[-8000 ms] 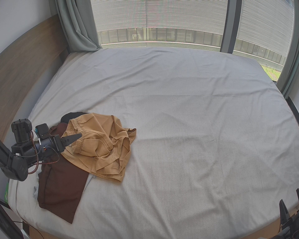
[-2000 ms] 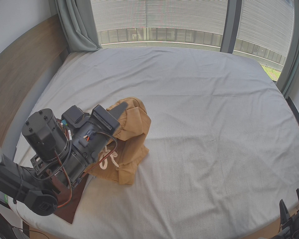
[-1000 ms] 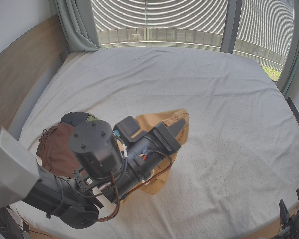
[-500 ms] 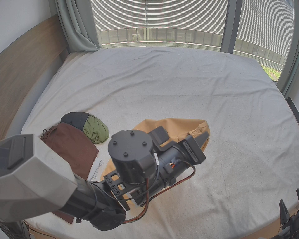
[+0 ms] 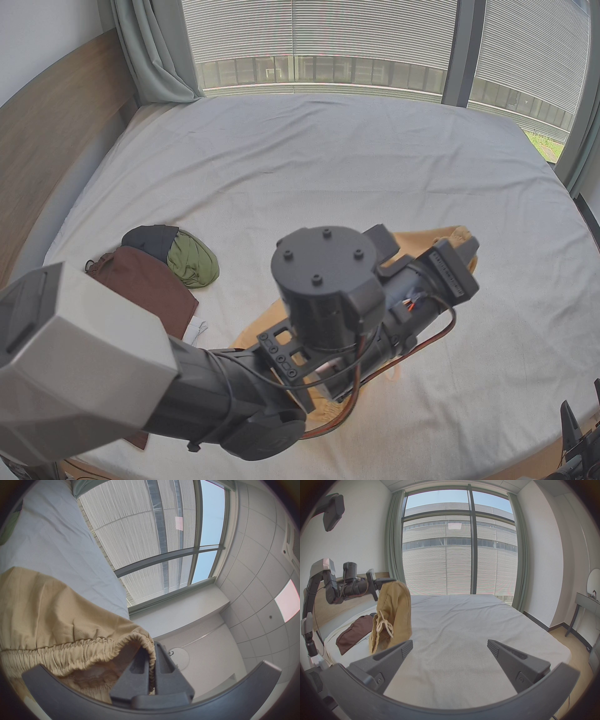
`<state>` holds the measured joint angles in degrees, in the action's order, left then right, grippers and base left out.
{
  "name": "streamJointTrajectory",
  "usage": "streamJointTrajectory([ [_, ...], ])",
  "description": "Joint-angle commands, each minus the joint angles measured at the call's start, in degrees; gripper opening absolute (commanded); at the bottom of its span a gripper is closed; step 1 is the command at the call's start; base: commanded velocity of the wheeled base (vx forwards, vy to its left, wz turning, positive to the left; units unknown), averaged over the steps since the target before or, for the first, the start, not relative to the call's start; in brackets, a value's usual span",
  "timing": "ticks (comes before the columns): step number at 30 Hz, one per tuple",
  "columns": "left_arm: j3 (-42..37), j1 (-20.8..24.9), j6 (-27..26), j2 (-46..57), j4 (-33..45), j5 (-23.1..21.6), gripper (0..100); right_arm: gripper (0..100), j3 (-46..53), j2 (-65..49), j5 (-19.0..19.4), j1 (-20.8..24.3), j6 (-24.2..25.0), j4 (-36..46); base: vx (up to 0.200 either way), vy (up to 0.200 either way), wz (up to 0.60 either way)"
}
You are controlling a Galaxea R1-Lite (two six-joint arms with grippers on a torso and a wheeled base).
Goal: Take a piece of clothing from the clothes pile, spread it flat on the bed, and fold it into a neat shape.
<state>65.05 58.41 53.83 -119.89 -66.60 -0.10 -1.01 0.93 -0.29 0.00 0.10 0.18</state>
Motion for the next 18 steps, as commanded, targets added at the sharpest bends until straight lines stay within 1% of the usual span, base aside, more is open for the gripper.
streamJointTrajectory([
  [1, 9.0, 3.3, 2.7, 1.8, 3.6, 0.0, 0, 100, 1.0, -0.9, 0.0, 0.0, 0.0, 0.0, 0.0, 0.0, 0.0],
  [5, 15.3, 4.5, 4.0, 4.0, 6.7, 0.1, 0, 100, 1.0, -0.9, -0.1, 0.0, 0.0, 0.0, 0.0, 0.0, 0.0],
  [7, 18.4, 4.7, 5.8, 5.5, 9.1, 0.4, 0, 100, 1.0, -0.9, 0.0, 0.0, 0.0, 0.0, 0.0, 0.0, 0.0],
  [8, 20.5, 5.1, 7.9, 6.3, 10.3, 0.9, 0, 100, 1.0, -0.9, -0.1, 0.0, 0.0, 0.0, 0.0, 0.0, 0.0],
  [10, 21.3, 5.2, 9.8, 7.7, 10.7, 1.5, 0, 100, 1.0, -0.9, 0.0, 0.0, 0.0, 0.0, 0.0, 0.0, 0.0],
  [13, 20.4, 4.5, 10.4, 9.2, 10.8, 2.0, 0, 100, 1.0, -0.9, 0.0, 0.0, 0.0, 0.0, 0.0, 0.0, 0.0],
  [16, 15.5, 1.4, 10.3, 10.5, 10.9, 2.1, 0, 100, 1.0, -0.9, 0.0, 0.0, 0.0, 0.0, 0.0, 0.0, 0.0],
  [18, 10.4, -1.5, 9.7, 10.9, 10.3, 1.9, 0, 100, 1.0, -0.9, 0.0, -0.1, 0.0, 0.0, 0.0, 0.0, 0.0],
])
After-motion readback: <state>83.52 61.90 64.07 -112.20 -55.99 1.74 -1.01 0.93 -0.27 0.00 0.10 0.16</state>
